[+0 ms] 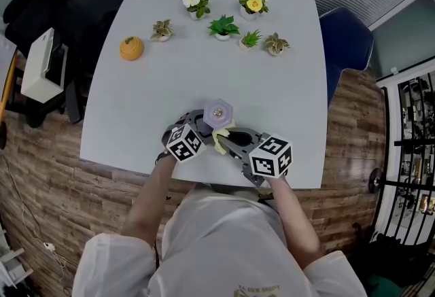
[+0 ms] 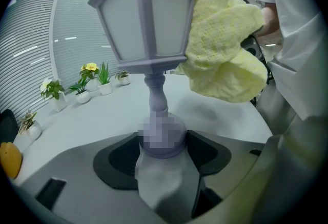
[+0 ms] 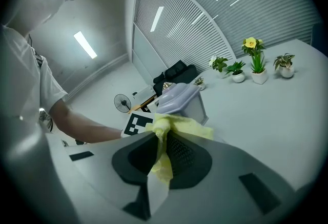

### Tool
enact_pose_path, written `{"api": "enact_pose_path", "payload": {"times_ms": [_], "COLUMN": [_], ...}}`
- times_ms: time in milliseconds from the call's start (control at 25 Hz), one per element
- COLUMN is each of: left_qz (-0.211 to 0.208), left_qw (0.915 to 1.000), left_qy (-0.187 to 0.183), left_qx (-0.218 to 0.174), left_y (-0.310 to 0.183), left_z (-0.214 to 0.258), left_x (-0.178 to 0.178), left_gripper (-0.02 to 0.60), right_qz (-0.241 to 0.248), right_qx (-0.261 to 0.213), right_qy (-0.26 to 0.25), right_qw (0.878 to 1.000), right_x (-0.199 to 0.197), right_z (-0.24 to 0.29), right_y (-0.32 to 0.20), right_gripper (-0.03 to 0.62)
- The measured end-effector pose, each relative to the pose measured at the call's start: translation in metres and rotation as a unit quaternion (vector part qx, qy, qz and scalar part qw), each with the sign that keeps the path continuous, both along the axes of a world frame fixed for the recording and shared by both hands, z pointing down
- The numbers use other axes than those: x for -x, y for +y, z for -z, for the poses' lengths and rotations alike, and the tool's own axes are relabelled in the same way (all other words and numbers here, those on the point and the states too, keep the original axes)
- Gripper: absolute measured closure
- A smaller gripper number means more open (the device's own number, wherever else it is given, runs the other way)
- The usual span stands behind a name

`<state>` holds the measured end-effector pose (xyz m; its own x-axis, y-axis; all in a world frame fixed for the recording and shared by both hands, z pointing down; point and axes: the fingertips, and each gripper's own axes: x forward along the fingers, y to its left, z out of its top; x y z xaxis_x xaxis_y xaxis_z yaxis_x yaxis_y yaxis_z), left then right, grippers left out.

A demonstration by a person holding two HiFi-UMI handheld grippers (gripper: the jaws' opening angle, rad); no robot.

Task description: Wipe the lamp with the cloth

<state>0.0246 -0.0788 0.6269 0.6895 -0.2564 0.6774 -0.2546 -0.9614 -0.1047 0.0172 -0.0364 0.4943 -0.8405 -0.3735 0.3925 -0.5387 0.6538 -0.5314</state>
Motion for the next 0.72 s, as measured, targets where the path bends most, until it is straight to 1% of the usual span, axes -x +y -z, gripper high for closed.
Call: {"api": "enact_pose_path", "payload": {"times_ms": [120,240,440,720], "left_qz": [0.000,0.000,0.000,-0.001], "left_qw": [1.0000,1.0000,1.0000,1.0000], "left_qy": [0.000,0.000,0.000,0.002], "left_qx": [0.000,0.000,-0.001,-0.003], "left_y": [0.000,0.000,0.000,0.000], "left_z": [-0.001,-0.001,0.000,0.001], "left_x": [0.000,0.000,-0.001,-0.001], "left_gripper": [0.285,0.285,0.285,0.285], "right_qz": [0.007,0.008,0.003,0.005], "right_qx": [-0.001,0.010,0.023,0.014], "right_qy": [0.002,0.004,0.040,0.055], "right_qw": [1.000,1.000,0.999,0.998], "right_x": [0.003,0.005,0.003,0.009], "right_z": [-0.003,-0.008,-0.025,-0.029], "right_y": [0.002,0.000,-0.004,-0.011], "right_gripper": [0.546,0.546,0.546,0.546]}}
